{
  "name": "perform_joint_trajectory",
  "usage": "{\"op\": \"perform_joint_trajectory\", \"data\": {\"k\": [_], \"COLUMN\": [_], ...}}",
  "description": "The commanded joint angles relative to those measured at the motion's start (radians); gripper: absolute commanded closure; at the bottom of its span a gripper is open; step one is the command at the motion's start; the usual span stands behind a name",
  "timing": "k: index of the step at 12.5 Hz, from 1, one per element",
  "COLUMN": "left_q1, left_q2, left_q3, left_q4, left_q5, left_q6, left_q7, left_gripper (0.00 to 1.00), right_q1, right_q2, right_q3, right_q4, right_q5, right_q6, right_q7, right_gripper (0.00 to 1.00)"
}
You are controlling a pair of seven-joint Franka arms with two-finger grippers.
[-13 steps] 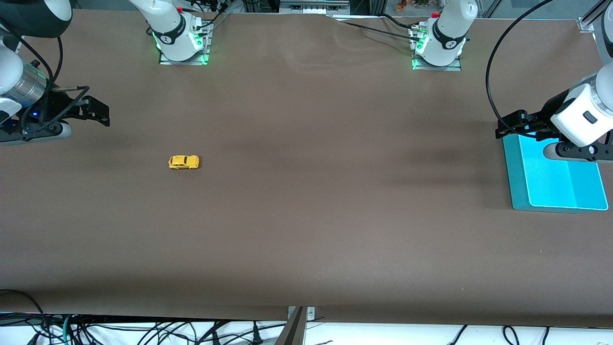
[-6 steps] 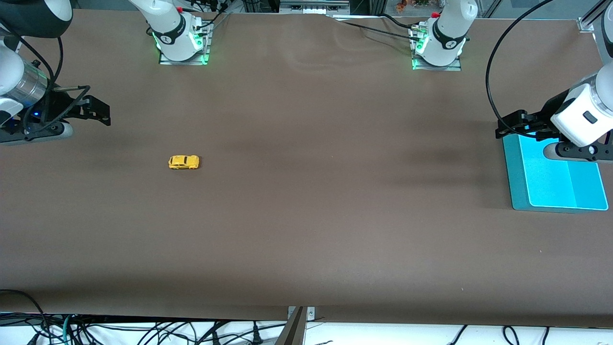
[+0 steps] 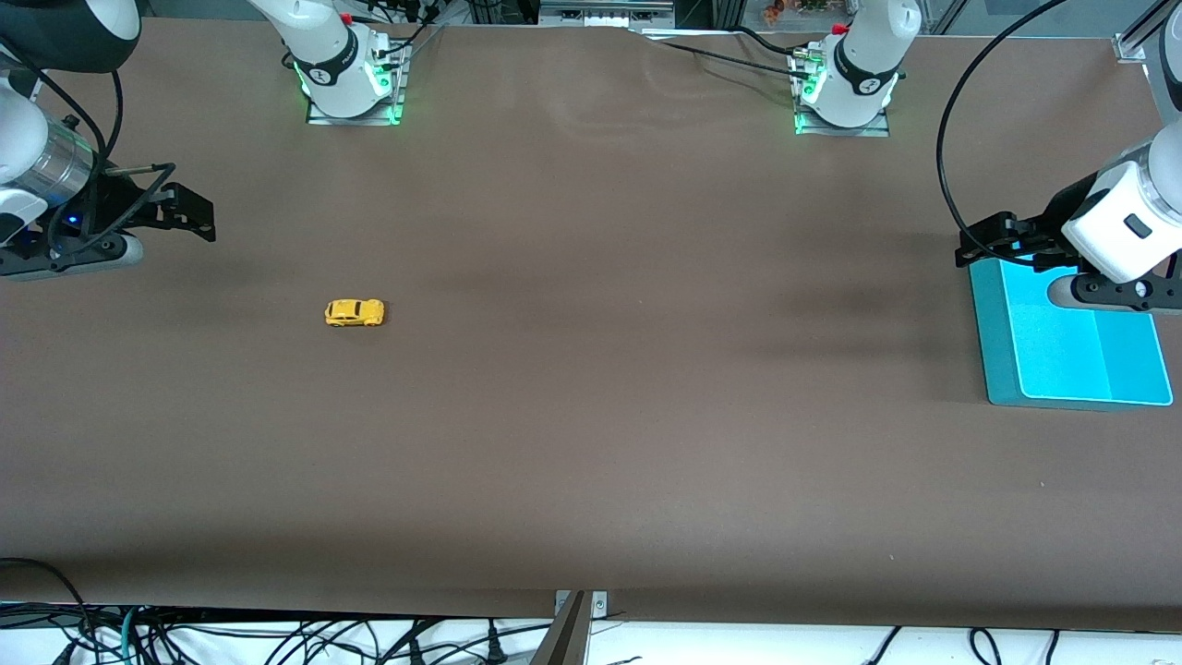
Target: Wind and store yellow beetle car
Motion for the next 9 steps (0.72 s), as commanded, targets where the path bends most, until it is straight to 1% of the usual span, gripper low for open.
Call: {"op": "perform_joint_trajectory", "data": {"k": [1,4,5,6,9], "left_q1": [-0.001,0.001,0.001,-0.002,0.001], "left_q2": [0.016,0.016,0.018,0.018,0.018], "left_q3": [0.000,0.002,0.002,0.002,0.002], "left_q4": [0.033,0.033,0.033,0.033,0.033], "left_q5": [-0.016,-0.016,-0.016,-0.016,-0.016], "left_q6": [-0.011,-0.011,-0.011,-0.011,-0.011], "left_q7": [-0.012,-0.010,-0.010,-0.012,-0.009], "left_gripper": [0.00,0.00,0.00,0.00,0.00], "right_q1": [-0.002,-0.002,-0.002,-0.002,-0.002], "right_q2": [-0.019,-0.017,-0.019,-0.017,-0.019], "right_q3": [0.003,0.018,0.059,0.081,0.096], "right_q4": [-0.013,-0.015,-0.022,-0.029,-0.038], "right_q5": [0.008,0.009,0.012,0.012,0.017], "right_q6": [-0.008,-0.014,-0.043,-0.042,-0.040], "right_q7": [-0.015,-0.039,-0.052,-0.052,-0.067], "right_gripper": [0.00,0.00,0.00,0.00,0.00]}}
